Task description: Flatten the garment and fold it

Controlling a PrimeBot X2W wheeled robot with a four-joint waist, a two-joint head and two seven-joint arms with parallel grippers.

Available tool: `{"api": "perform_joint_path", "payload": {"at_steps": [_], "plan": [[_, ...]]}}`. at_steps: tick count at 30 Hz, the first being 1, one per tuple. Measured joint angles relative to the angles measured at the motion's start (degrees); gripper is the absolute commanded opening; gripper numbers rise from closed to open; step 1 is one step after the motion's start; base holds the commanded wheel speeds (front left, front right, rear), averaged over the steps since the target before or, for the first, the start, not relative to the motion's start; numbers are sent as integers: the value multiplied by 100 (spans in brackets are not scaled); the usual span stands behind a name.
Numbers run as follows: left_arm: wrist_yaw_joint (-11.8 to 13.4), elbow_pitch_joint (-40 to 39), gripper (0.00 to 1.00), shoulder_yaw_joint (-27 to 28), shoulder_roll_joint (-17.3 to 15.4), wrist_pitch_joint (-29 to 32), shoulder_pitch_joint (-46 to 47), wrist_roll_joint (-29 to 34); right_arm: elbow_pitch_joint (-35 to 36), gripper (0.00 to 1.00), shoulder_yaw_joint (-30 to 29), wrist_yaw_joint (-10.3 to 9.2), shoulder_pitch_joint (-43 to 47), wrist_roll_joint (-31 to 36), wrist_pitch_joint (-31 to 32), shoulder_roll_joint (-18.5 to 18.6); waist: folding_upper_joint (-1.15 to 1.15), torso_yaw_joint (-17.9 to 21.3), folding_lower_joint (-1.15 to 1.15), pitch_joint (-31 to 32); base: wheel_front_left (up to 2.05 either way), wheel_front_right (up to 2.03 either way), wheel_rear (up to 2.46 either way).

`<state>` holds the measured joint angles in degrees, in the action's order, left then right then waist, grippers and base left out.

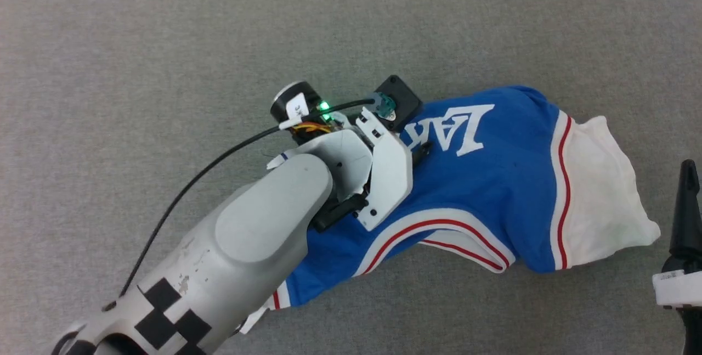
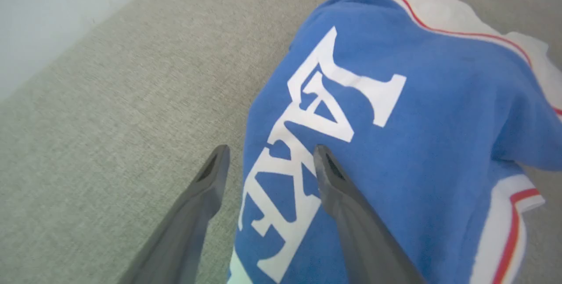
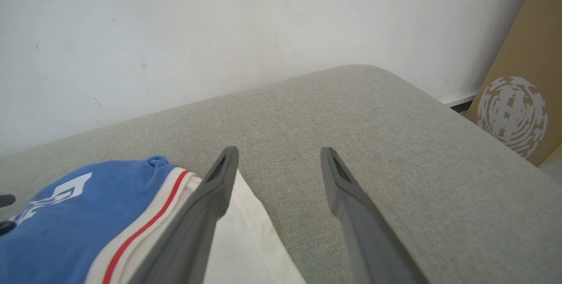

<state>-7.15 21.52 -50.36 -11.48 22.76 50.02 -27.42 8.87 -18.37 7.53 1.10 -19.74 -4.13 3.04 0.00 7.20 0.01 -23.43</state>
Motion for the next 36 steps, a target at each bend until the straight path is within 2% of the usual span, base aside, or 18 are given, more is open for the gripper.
{"api": "perform_joint_path", "payload": {"at_steps": [6,7,8,11,14,15,17,22,25,27,29,31,32,33,34,35,36], "plan": [[-8,406,100,-495,-119,307,208,-550,-55,100,94,0,-73,-51,-2,-1,0,121,-2,-112,0,0,0],[-8,432,95,-545,-134,338,240,-644,-64,100,104,0,-86,-52,-2,0,0,139,-2,-115,0,0,0],[-7,443,0,-601,-148,345,260,-738,-75,100,111,0,-88,-52,-4,0,0,154,-1,-113,0,0,0],[-9,441,0,-804,-204,254,297,-909,-125,100,111,0,-87,-52,-12,0,0,166,-2,-63,0,0,0],[-26,548,0,-828,-256,-200,292,-824,-163,100,108,0,-87,-51,-11,0,0,155,-1,21,0,0,0],[40,578,0,-791,-289,-403,293,-747,-171,100,108,0,-86,-51,-11,0,0,146,-1,56,0,0,0],[254,606,0,-679,-355,-787,322,-597,-179,100,110,0,-83,-49,-10,0,0,125,-1,135,0,0,0],[1055,526,0,-354,-513,-1790,742,16,-170,100,108,0,-51,-43,9,1,0,43,-1,337,0,0,0],[1456,482,0,-343,-656,-2124,886,412,-137,100,114,0,-1,-43,57,0,0,-24,-2,425,0,0,0],[1586,510,0,-407,-682,-2159,851,539,-118,100,124,0,27,-43,66,0,0,-73,-1,455,0,0,0],[1568,561,0,-494,-656,-2100,689,488,-99,100,154,0,34,-43,108,0,0,-117,-2,467,0,0,0],[1410,650,0,-660,-579,-1937,430,365,-80,100,185,0,34,-44,112,0,0,-143,-2,450,0,0,0],[1354,684,8,-713,-508,-1901,274,269,-73,100,189,0,34,-44,115,0,0,-151,-1,433,0,0,0],[1289,711,25,-762,-422,-1849,125,177,-69,100,189,0,34,-44,116,0,0,-160,-1,417,0,0,0],[1206,723,34,-808,-324,-1795,-16,75,-66,100,187,0,34,-44,118,0,0,-171,-1,402,0,0,0],[1134,723,39,-820,-226,-1760,-144,-65,-64,100,187,0,34,-44,144,0,0,-182,-2,389,0,0,0],[1073,720,39,-821,-122,-1718,-260,-214,-64,100,185,0,34,-44,157,0,0,-194,-1,377,0,0,0]]}}
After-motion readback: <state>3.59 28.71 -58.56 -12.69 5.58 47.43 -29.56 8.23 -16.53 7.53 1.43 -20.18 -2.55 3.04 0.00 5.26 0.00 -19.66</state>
